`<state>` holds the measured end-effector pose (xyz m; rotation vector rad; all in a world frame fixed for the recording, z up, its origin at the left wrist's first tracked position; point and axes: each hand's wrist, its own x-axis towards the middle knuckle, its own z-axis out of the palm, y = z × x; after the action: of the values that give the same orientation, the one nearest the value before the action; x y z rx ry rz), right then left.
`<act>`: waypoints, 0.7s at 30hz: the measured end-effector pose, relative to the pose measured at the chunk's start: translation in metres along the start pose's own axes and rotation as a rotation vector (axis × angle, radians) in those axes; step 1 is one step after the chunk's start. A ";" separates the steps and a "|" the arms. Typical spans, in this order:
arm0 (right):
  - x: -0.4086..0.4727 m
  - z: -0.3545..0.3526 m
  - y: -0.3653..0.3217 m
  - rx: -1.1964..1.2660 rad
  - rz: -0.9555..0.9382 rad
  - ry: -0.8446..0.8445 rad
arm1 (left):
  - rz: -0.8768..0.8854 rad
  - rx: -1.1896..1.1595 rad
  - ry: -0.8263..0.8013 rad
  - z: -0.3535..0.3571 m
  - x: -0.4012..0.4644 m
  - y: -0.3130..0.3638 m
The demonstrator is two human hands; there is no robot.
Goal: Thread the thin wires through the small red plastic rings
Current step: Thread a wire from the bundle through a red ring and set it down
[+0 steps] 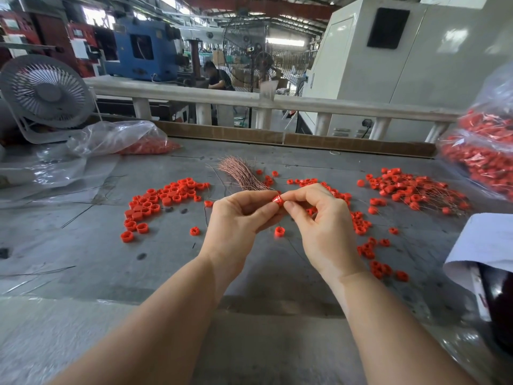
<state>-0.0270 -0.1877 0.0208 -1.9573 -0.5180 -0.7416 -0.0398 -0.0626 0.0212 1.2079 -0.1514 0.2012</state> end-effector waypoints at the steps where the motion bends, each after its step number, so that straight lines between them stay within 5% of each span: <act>1: 0.000 0.000 0.000 -0.008 0.001 0.002 | -0.013 -0.015 0.002 0.000 0.000 0.000; 21: -0.001 0.000 -0.003 -0.036 -0.047 -0.001 | -0.107 -0.149 0.010 -0.003 0.002 0.000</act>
<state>-0.0300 -0.1865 0.0220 -1.9843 -0.5567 -0.7842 -0.0378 -0.0594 0.0210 1.0636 -0.0909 0.1005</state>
